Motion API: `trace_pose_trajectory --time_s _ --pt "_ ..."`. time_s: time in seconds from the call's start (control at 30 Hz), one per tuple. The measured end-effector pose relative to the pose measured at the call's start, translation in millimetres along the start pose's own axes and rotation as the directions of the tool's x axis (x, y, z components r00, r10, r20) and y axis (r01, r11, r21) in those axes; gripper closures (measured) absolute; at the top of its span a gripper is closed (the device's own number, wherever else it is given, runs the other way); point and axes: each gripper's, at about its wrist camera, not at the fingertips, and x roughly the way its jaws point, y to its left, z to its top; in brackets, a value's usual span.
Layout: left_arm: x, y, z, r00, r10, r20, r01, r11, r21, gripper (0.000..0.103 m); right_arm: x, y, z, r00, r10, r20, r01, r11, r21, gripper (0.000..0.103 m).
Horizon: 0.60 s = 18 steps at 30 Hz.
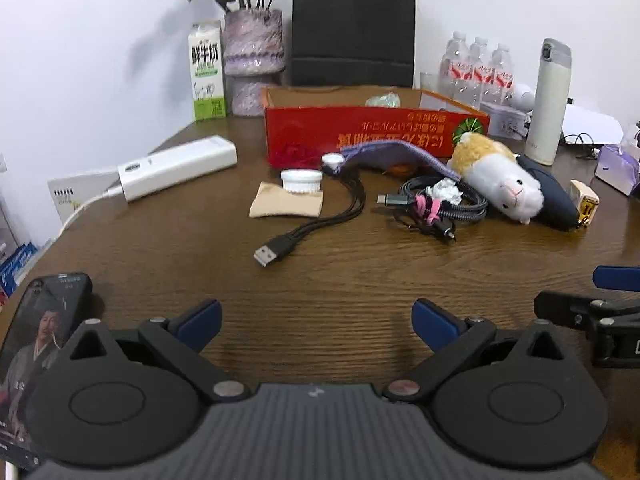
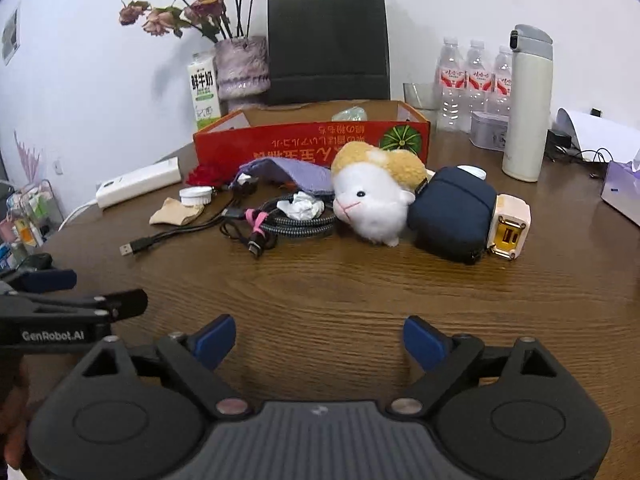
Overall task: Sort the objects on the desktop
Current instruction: 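Grasp the white-and-yellow plush toy with the right tool while the left tool grasps the lavender pouch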
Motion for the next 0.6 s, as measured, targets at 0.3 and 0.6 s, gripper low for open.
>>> trace_pose_trajectory --time_s 0.3,0.6 --pt "7 -5 -2 0.999 0.013 -0.051 -0.011 1.0 0.024 0.0 -3 -8 -9 1.0 0.027 0.003 -0.027 0.996 0.083 0.012" --pt "8 -4 -1 0.998 0.002 -0.06 -0.001 1.0 0.007 0.0 -4 -11 -10 0.998 0.055 0.007 -0.056 0.993 0.1 0.012"
